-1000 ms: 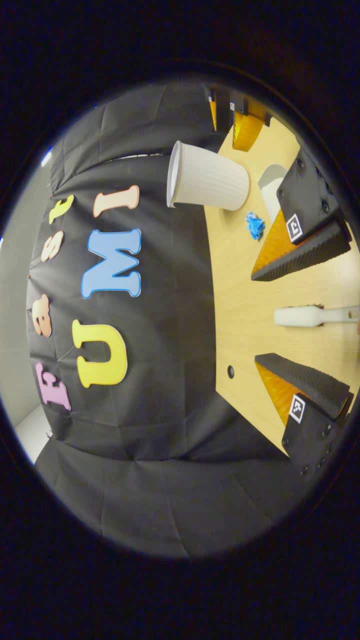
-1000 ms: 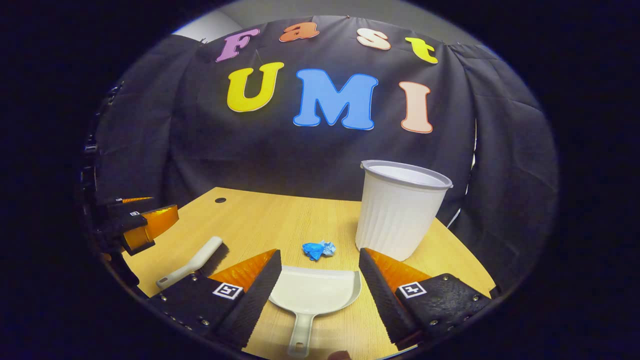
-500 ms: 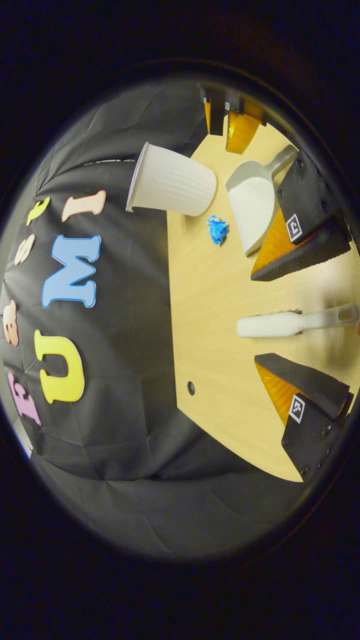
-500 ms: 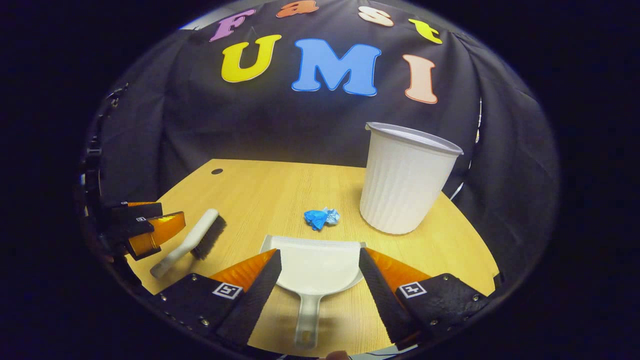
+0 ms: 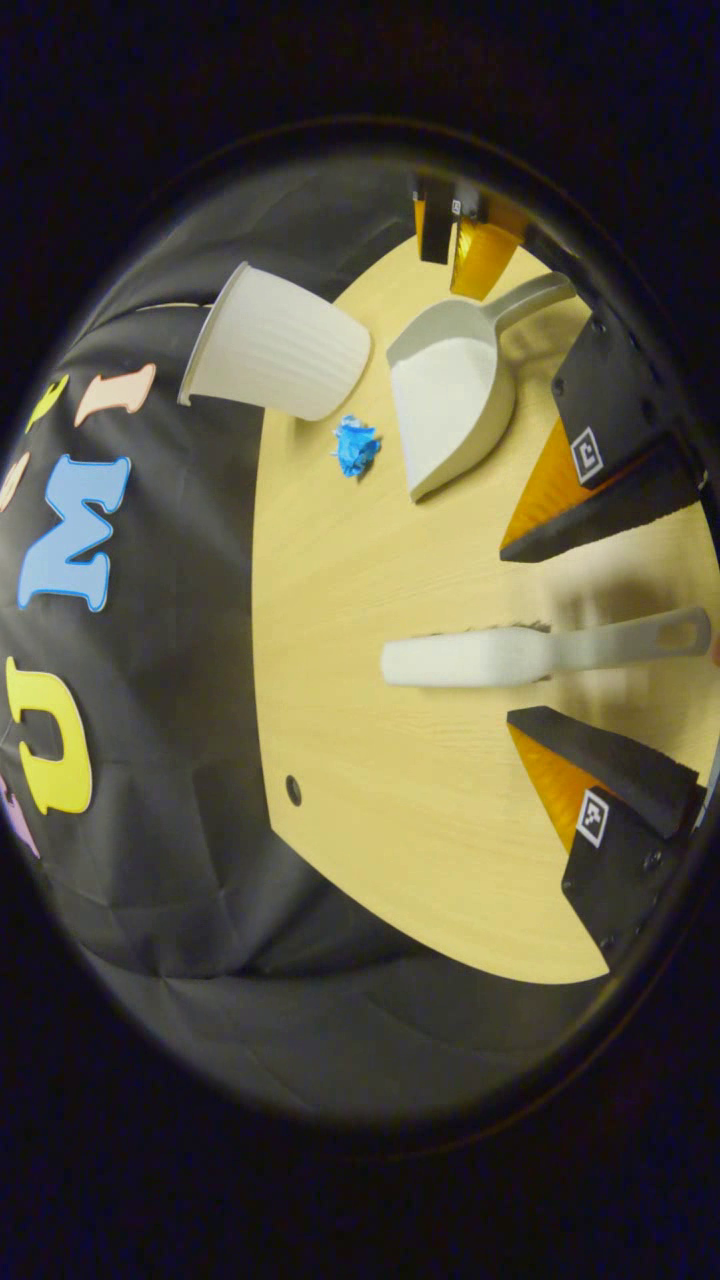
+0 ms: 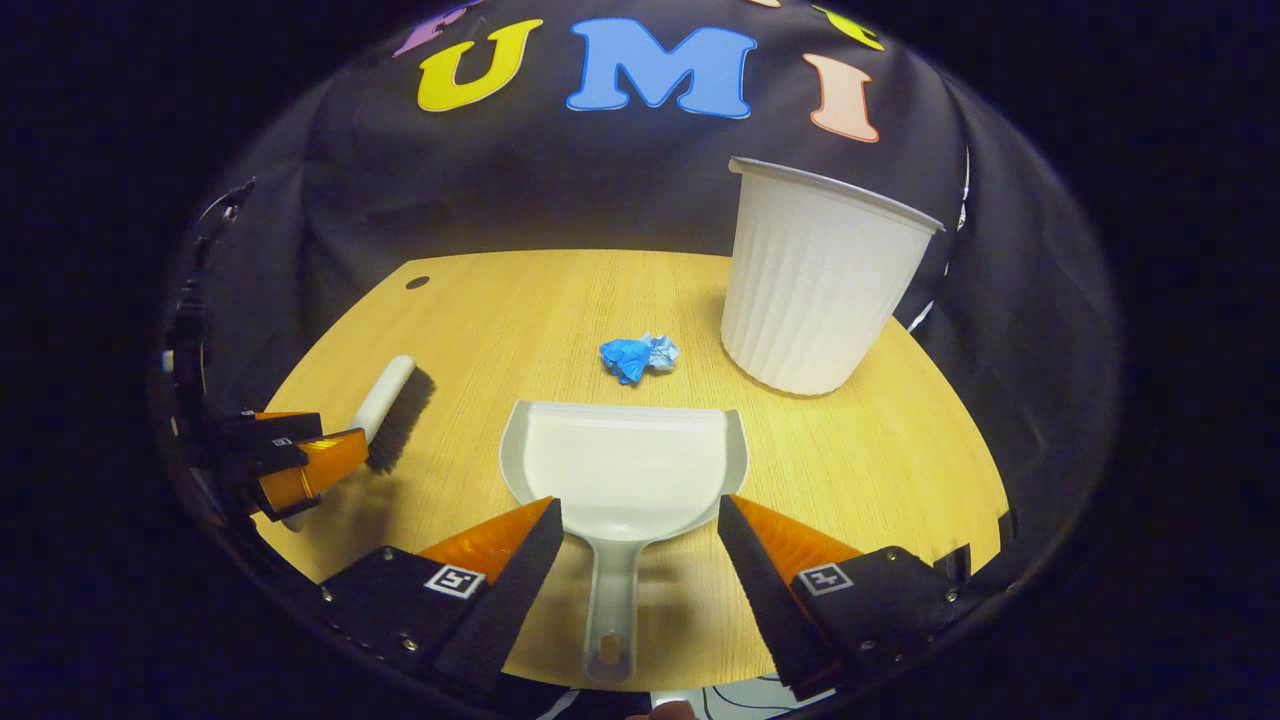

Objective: Pick up the small broom and dustpan from the desktop, sweep the trash into the dustpan with the broom, and then empty the trash into the garbage bin.

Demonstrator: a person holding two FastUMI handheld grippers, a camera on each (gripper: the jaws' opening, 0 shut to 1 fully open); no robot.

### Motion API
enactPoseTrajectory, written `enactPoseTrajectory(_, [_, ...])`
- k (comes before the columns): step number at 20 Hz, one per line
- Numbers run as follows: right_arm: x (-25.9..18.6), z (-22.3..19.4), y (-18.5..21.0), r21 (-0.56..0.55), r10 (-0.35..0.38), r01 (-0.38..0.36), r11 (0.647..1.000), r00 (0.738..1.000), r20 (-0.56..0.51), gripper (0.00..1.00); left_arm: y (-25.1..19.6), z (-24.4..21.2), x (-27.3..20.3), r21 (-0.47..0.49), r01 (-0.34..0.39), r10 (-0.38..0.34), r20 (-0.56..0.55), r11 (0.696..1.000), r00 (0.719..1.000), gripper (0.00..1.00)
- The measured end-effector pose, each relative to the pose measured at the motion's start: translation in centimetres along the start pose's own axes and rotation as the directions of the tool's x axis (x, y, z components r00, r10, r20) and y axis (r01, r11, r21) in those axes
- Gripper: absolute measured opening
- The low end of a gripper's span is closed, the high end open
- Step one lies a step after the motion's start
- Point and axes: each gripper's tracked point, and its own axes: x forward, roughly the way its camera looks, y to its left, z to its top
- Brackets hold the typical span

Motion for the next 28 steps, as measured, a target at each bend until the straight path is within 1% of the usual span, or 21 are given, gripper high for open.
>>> enactPoseTrajectory(2, [0.5, -1.0, -0.1, 0.011, -0.001, 0.002, 1.000, 0.999, -0.052, 0.98, 0.0, -0.8, 0.4, 0.001, -0.001, 0.001, -0.035, 1.000, 0.999, 0.97])
enactPoseTrajectory(5, [1.0, -2.4, 0.2, 0.010, 0.009, -0.008, 1.000, 0.992, -0.126, 0.98, -0.1, -1.7, 1.0, -0.018, 0.000, -0.002, -0.090, 1.000, 0.996, 0.95])
enactPoseTrajectory(6, [1.2, -2.9, 0.3, 0.004, 0.013, -0.013, 1.000, 0.988, -0.154, 0.97, -0.1, -2.2, 1.2, -0.026, 0.000, -0.003, -0.107, 1.000, 0.994, 0.97])
enactPoseTrajectory(8, [1.6, -4.0, 0.6, -0.012, 0.030, -0.033, 0.999, 0.978, -0.208, 0.98, 0.0, -2.6, 1.8, -0.030, -0.008, 0.004, -0.129, 1.000, 0.992, 0.95])
enactPoseTrajectory(9, [2.0, -4.5, 0.9, -0.019, 0.038, -0.043, 0.999, 0.973, -0.229, 0.98, 0.2, -2.7, 2.1, -0.025, -0.014, 0.010, -0.138, 1.000, 0.990, 0.97])
enactPoseTrajectory(10, [2.3, -4.9, 1.0, -0.023, 0.040, -0.047, 0.999, 0.969, -0.244, 0.98, 0.2, -2.9, 2.4, -0.020, -0.021, 0.018, -0.145, 1.000, 0.989, 0.97])
enactPoseTrajectory(11, [2.7, -5.2, 1.1, -0.026, 0.044, -0.052, 0.998, 0.967, -0.253, 0.98, 0.3, -2.9, 2.8, -0.017, -0.024, 0.021, -0.150, 1.000, 0.989, 0.95])
enactPoseTrajectory(12, [2.9, -5.2, 1.2, -0.028, 0.043, -0.052, 0.998, 0.965, -0.257, 0.98, 0.4, -3.0, 2.9, -0.015, -0.025, 0.023, -0.157, 1.000, 0.987, 0.95])
enactPoseTrajectory(13, [3.2, -5.3, 1.2, -0.033, 0.040, -0.051, 0.998, 0.964, -0.263, 0.98, 0.4, -3.1, 3.2, -0.012, -0.025, 0.022, -0.165, 1.000, 0.986, 0.97])
enactPoseTrajectory(15, [3.9, -5.4, 1.1, -0.043, 0.038, -0.052, 0.998, 0.962, -0.271, 0.98, 0.4, -3.4, 3.8, -0.004, -0.024, 0.023, -0.181, 1.000, 0.983, 0.97])
enactPoseTrajectory(16, [4.2, -5.3, 1.0, -0.047, 0.036, -0.051, 0.998, 0.960, -0.277, 0.98, 0.4, -3.7, 4.0, 0.000, -0.024, 0.024, -0.191, 1.000, 0.981, 0.95])
enactPoseTrajectory(18, [4.9, -5.3, 1.0, -0.045, 0.039, -0.054, 0.998, 0.959, -0.282, 0.98, 0.4, -3.8, 4.5, 0.002, -0.026, 0.025, -0.201, 1.000, 0.979, 0.97])
enactPoseTrajectory(19, [5.2, -5.3, 0.9, -0.045, 0.035, -0.050, 0.998, 0.958, -0.284, 0.96, 0.5, -3.7, 4.6, 0.003, -0.029, 0.029, -0.203, 1.000, 0.979, 0.97])
enactPoseTrajectory(20, [5.3, -5.3, 0.8, -0.044, 0.036, -0.050, 0.998, 0.956, -0.290, 0.85, 0.6, -3.8, 4.8, 0.003, -0.034, 0.034, -0.205, 0.999, 0.978, 0.87])
enactPoseTrajectory(21, [5.4, -5.4, 0.7, -0.046, 0.032, -0.047, 0.998, 0.957, -0.288, 0.84, 0.8, -3.8, 4.9, 0.005, -0.038, 0.038, -0.207, 0.999, 0.978, 0.84])
enactPoseTrajectory(22, [5.5, -5.4, 0.4, -0.054, 0.026, -0.043, 0.998, 0.957, -0.290, 0.79, 0.7, -3.9, 5.1, 0.004, -0.041, 0.041, -0.210, 0.999, 0.977, 0.82])
enactPoseTrajectory(23, [5.7, -5.5, 0.3, -0.057, 0.029, -0.047, 0.997, 0.958, -0.286, 0.78, 0.8, -3.9, 5.1, 0.005, -0.048, 0.048, -0.213, 0.999, 0.976, 0.75])
enactPoseTrajectory(24, [5.6, -5.4, 0.3, -0.059, 0.032, -0.050, 0.997, 0.959, -0.281, 0.67, 1.0, -4.1, 5.3, 0.006, -0.052, 0.052, -0.218, 0.999, 0.975, 0.75])
enactPoseTrajectory(25, [5.8, -5.5, 0.3, -0.064, 0.036, -0.056, 0.996, 0.960, -0.279, 0.67, 1.2, -4.1, 5.3, 0.008, -0.063, 0.063, -0.222, 0.998, 0.973, 0.75])
enactPoseTrajectory(27, [5.9, -5.5, 0.4, -0.071, 0.043, -0.065, 0.995, 0.961, -0.274, 0.67, 1.5, -3.9, 5.6, 0.012, -0.075, 0.076, -0.217, 0.997, 0.973, 0.69])
enactPoseTrajectory(28, [5.7, -5.2, 0.0, -0.074, 0.027, -0.049, 0.996, 0.963, -0.268, 0.66, 1.6, -3.8, 5.6, 0.014, -0.078, 0.079, -0.216, 0.997, 0.973, 0.67])
